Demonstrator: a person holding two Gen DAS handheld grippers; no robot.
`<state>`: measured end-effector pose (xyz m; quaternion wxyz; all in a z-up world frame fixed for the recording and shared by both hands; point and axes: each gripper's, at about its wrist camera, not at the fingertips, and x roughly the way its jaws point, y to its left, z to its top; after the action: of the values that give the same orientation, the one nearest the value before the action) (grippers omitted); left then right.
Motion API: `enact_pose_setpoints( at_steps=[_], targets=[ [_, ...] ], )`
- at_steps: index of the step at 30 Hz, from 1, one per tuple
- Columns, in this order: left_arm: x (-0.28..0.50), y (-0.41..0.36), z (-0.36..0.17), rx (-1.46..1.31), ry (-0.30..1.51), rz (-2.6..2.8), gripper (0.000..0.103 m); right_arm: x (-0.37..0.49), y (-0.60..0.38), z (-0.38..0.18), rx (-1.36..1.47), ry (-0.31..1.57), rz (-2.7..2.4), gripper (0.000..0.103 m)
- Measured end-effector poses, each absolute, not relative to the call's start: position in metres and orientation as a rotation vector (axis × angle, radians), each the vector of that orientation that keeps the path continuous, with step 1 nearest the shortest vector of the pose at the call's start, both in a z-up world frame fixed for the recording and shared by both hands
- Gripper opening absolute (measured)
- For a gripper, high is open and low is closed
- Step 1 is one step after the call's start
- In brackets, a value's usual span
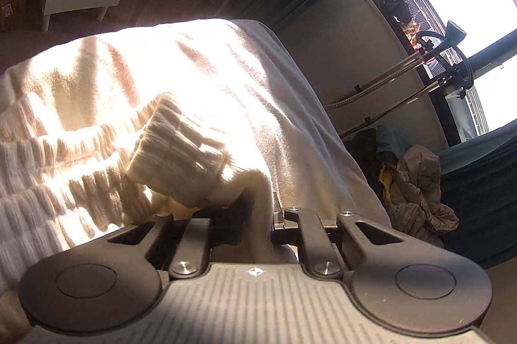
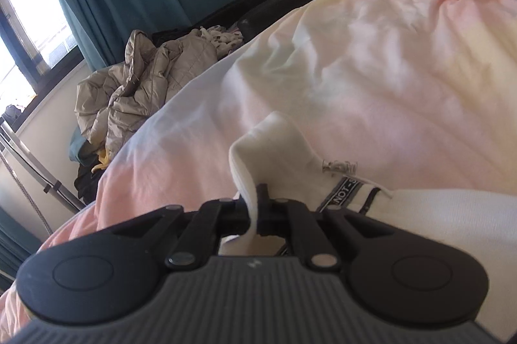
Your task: Fold clothes
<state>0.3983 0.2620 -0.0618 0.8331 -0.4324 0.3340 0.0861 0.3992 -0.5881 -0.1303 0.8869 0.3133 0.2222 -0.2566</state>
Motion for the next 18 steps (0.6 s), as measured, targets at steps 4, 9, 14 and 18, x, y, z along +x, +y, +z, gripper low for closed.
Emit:
enact_pose_setpoints(
  at_steps=[4, 9, 14, 18],
  targets=[
    [0.391, 0.263, -0.058, -0.896, 0.697, 0.130, 0.041, 0.391, -0.589, -0.125, 0.657, 0.455, -0.463, 0.024],
    [0.362, 0.249, -0.037, -0.845, 0.640, 0.047, 0.073, 0.351, -0.583, -0.100, 0.672, 0.413, -0.373, 0.044],
    [0.312, 0.241, -0.033, -0.868, 0.612, 0.015, 0.087, 0.298, -0.580, -0.071, 0.726, 0.342, -0.331, 0.050],
    [0.267, 0.240, -0.041, -0.933, 0.610, 0.015, 0.088, 0.252, -0.584, -0.064, 0.837, 0.286, -0.353, 0.055]
  ],
)
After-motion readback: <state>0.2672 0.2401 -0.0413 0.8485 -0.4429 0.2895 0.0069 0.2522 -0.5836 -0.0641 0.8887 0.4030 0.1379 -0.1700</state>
